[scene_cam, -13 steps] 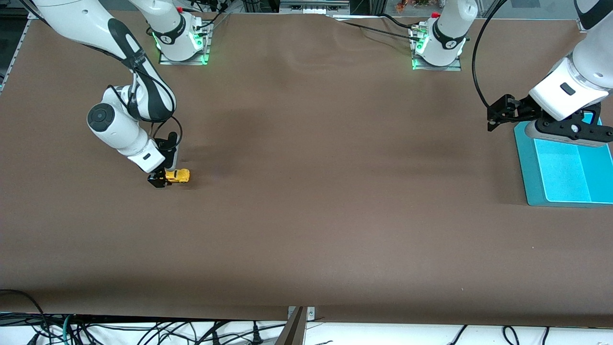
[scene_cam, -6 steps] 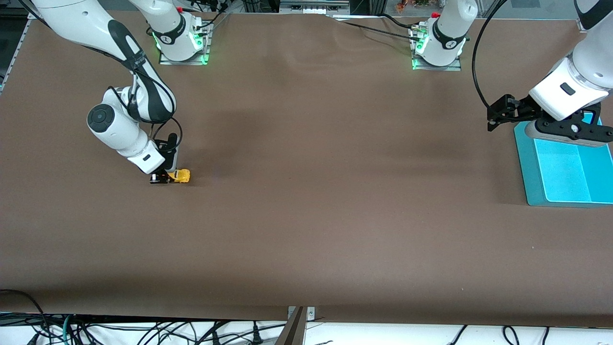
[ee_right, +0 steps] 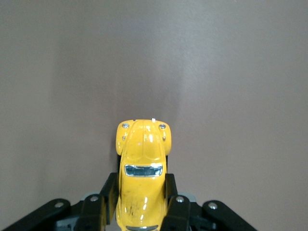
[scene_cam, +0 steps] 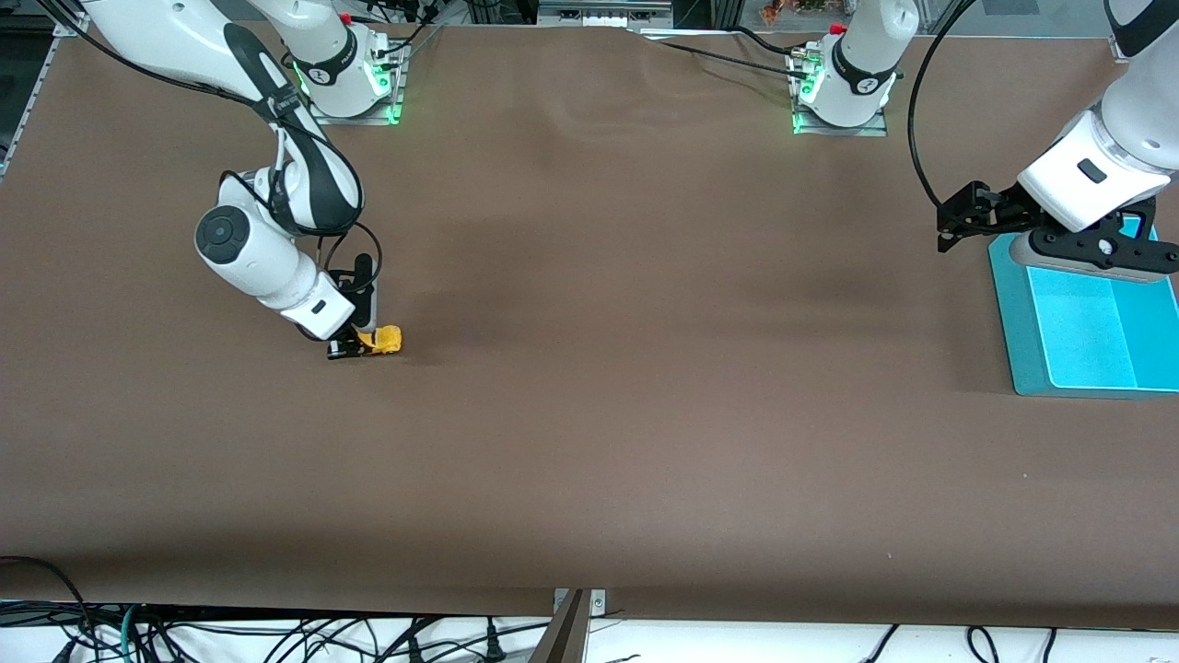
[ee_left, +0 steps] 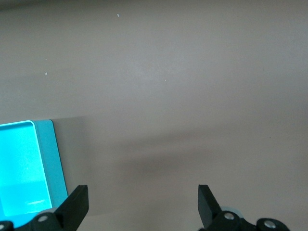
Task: Wind and store yellow beetle car
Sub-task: 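Press the car onto the table and drag it backward with the right gripper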
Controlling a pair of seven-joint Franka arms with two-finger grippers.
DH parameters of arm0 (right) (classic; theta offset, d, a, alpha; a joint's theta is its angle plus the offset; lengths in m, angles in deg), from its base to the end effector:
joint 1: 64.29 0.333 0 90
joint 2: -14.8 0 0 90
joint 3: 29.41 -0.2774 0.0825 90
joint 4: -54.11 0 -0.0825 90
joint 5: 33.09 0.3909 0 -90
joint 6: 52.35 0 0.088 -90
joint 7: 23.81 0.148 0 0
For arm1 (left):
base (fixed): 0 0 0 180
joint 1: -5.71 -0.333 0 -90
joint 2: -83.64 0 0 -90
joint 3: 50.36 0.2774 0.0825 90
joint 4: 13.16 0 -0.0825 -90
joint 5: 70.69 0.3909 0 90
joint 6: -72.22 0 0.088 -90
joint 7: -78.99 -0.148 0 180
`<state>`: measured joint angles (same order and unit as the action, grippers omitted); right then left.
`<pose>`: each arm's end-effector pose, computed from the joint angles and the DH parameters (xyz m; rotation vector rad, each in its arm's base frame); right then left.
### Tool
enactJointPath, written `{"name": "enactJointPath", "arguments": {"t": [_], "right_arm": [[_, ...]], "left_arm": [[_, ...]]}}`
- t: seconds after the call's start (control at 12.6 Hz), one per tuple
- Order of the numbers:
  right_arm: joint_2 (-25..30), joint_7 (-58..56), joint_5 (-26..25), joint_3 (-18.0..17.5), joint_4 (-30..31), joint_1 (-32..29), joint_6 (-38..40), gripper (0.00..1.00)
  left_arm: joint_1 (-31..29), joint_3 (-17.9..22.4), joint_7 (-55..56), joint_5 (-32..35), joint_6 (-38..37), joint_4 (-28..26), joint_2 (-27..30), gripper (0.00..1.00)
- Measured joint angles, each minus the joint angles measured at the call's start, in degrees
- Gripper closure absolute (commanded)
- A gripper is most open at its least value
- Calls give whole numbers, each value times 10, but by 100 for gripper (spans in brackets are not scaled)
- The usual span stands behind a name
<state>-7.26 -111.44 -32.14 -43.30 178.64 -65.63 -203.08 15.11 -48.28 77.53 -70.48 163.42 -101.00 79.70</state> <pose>0.5503 0.1301 0.1435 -2.0354 -2.3487 -0.1951 0.5764 -0.0740 0.5255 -3.1257 0.2402 0.0153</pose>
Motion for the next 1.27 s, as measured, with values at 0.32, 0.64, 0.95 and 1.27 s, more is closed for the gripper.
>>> {"name": "enactJointPath", "arguments": {"t": [0.32, 0.64, 0.95, 1.27], "right_arm": [[-30, -5, -1, -3, 11, 2, -45, 93], [-29, -9, -1, -1, 14, 1, -51, 93], [-24, -36, -1, 15, 20, -18, -51, 93], [-21, -98, -1, 26, 23, -59, -51, 93]], "left_arm": [[0, 0, 0, 0, 0, 0, 0, 0], [0, 0, 0, 0, 0, 0, 0, 0], [0, 0, 0, 0, 0, 0, 0, 0], [0, 0, 0, 0, 0, 0, 0, 0]]}}
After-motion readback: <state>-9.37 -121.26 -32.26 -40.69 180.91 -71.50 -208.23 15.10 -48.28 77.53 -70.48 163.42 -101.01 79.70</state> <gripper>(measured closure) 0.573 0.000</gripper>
